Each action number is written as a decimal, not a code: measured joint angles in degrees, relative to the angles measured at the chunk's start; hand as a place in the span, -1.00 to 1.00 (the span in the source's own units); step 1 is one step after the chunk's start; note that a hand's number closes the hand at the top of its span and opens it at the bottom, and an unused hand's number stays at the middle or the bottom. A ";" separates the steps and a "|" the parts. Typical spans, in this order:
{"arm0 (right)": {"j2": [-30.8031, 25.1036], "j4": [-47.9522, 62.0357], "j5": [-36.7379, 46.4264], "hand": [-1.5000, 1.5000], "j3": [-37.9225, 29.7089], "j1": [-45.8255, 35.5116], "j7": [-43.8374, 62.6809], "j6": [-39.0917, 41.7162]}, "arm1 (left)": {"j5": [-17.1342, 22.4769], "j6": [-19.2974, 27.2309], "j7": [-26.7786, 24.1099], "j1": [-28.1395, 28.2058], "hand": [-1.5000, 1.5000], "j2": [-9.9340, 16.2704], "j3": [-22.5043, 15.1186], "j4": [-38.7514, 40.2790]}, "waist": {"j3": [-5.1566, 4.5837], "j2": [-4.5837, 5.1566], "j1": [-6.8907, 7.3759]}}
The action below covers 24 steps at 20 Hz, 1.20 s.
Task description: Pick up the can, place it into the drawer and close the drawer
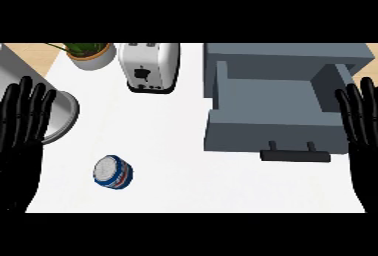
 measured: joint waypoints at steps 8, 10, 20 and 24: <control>0.66 1.33 0.20 -1.00 -1.30 1.25 4.60 -1.81 | 10.61 -13.57 0.05 6.29 -1.00 3.89 -6.64 -2.72 | 0.91 0.95 -0.81; 1.09 1.73 0.41 -1.00 -1.21 2.82 7.97 -2.62 | 12.07 -15.62 3.28 9.29 -1.00 5.93 -7.47 -3.54 | 1.00 0.95 -0.69; 1.68 -0.93 -0.71 -1.00 -2.37 10.04 11.87 -1.59 | 18.19 -21.38 10.35 17.75 -1.00 9.53 -4.37 -9.95 | 1.11 1.00 -0.96; 2.03 -0.15 -1.27 -1.00 -3.13 11.74 9.96 -0.46 | 21.54 -22.77 11.84 18.95 -1.00 9.35 -1.10 -9.95 | 1.12 1.03 -0.98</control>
